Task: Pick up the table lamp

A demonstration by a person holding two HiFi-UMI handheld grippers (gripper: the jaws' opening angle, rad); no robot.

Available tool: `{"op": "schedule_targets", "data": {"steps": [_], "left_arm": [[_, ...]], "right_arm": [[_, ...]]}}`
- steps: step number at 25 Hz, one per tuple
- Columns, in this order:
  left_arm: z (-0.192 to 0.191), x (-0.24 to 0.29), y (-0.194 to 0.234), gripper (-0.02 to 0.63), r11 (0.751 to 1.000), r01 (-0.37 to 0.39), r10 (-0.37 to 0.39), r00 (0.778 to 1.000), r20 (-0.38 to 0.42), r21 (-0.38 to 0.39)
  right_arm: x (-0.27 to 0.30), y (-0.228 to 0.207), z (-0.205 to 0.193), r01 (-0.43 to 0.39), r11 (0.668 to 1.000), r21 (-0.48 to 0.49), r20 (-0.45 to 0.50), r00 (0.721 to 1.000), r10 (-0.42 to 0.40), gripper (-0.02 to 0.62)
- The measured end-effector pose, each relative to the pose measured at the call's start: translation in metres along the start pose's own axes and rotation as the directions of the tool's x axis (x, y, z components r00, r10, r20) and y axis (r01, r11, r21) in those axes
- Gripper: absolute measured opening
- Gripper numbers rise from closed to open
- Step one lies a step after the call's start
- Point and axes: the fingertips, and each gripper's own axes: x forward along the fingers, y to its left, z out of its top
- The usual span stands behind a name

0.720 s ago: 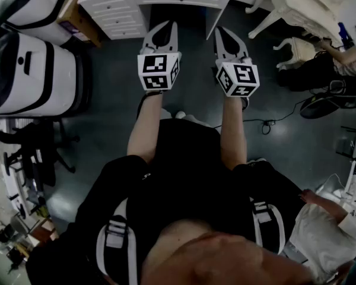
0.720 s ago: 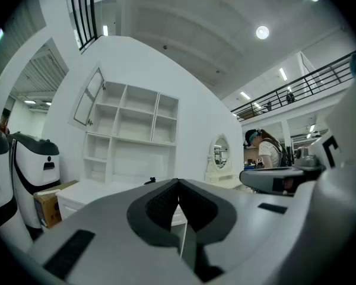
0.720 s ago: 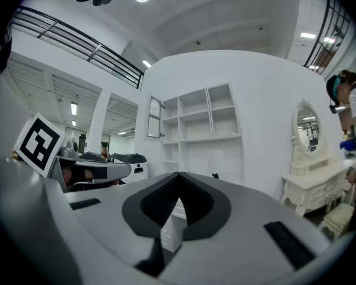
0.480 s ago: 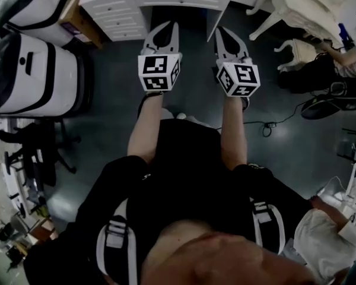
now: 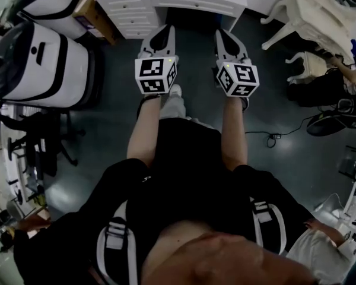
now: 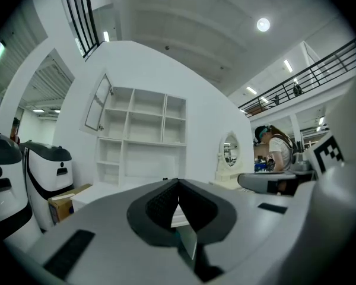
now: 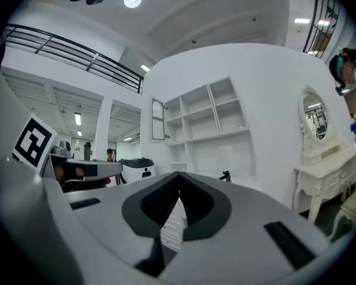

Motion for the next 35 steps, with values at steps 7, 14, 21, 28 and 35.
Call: {"op": "schedule_targets", "data": {"steps": [7,14,21,28,35], "left_arm": [[0.006,0.048,0.009,0.011,0.999,0.043,-0.042,0.999,0.025,-0.031],[-0.002,0.133,-0.02,0.011,0.982,0.18,-0.18,0.984,0.011,-0.054],[-0.022,0.21,0.028,0.011,0.986,0.131,-0.136,0.99,-0.038,-0.106],[-0.046,0.286,0.127,0.011,0.989,0.058,-0.074,0.99,-0.117,-0.138],[-0.058,0.342,0.16,0.011,0.981,0.094,-0.12,0.982,-0.147,-0.172]], "right_arm": [[0.02,-0.025,0.008,0.039,0.998,-0.045,0.01,0.999,-0.039,0.018],[0.038,-0.111,0.007,0.201,0.979,-0.02,-0.005,0.979,-0.202,0.018],[0.132,-0.127,-0.015,0.127,0.992,-0.017,-0.047,0.991,-0.128,0.019],[0.268,-0.121,-0.043,0.068,0.997,0.033,-0.085,0.994,-0.065,0.02],[0.325,-0.134,-0.056,0.099,0.995,0.028,-0.127,0.987,-0.094,0.02]]}}
